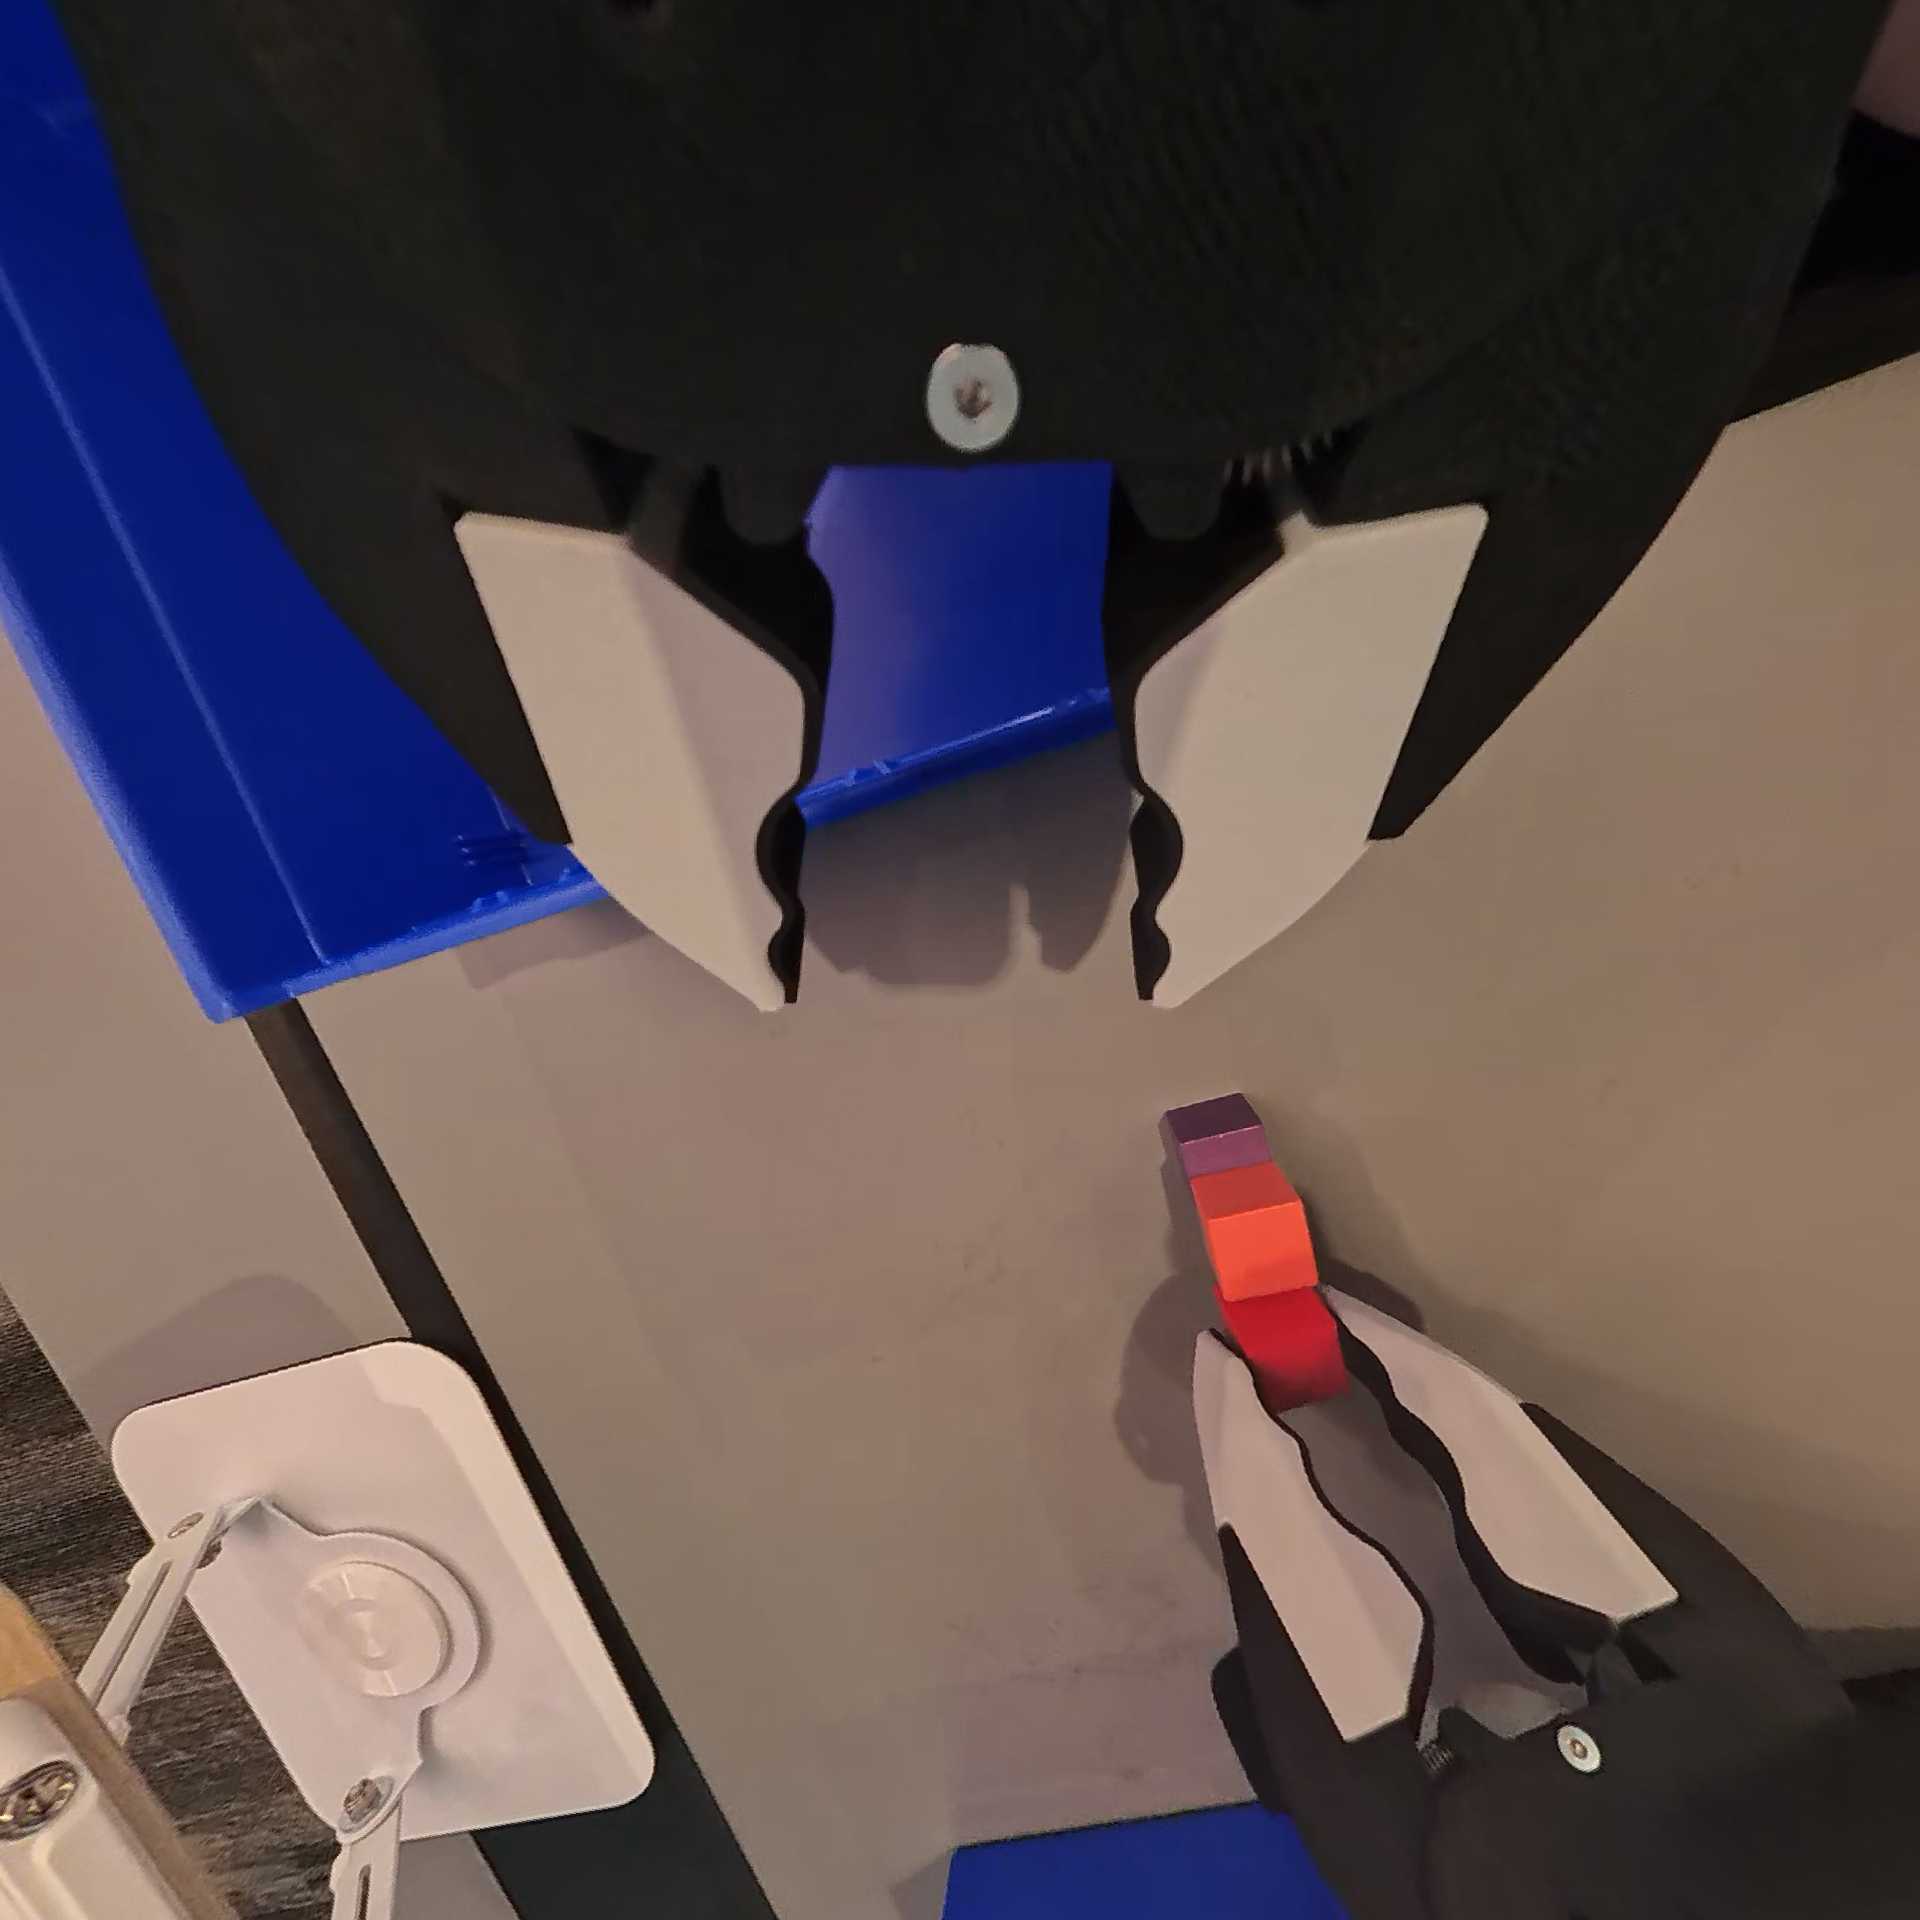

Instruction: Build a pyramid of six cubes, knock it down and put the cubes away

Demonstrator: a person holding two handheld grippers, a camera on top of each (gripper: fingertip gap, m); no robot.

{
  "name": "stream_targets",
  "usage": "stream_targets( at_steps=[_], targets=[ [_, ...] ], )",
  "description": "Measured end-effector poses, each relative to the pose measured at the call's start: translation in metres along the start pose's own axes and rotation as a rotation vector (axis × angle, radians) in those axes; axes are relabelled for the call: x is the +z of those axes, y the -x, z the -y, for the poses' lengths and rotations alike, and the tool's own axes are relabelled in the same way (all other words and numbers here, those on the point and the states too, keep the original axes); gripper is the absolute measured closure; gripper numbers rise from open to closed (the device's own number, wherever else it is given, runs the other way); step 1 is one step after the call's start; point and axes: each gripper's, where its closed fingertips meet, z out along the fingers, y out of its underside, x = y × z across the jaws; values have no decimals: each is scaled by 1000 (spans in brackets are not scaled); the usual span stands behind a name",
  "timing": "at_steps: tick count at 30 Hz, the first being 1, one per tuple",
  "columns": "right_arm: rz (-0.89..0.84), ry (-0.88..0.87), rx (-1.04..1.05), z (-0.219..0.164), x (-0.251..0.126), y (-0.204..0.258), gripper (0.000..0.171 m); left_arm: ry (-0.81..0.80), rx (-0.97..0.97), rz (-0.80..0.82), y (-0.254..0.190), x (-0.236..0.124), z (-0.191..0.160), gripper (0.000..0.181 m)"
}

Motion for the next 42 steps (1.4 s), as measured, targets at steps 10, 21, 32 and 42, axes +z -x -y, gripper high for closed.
stream_targets(
  at_steps=[10, 21, 32, 42],
  targets=[
    [2, 4, 0, -1, 0, 0, 109, -2, -30, -41, -2, 6, 1, 140],
    [5, 8, 1, -2, 1, 0, 109, -27, -29, -33, 0, -6, -1, 151],
    [11, 12, -1, -2, 2, 1, 109, -10, -13, -19, -1, 1, 0, 152],
    [19, 21, -2, -4, 4, 3, 109, -26, -3, -30, -4, -1, 3, 145]
  ],
)
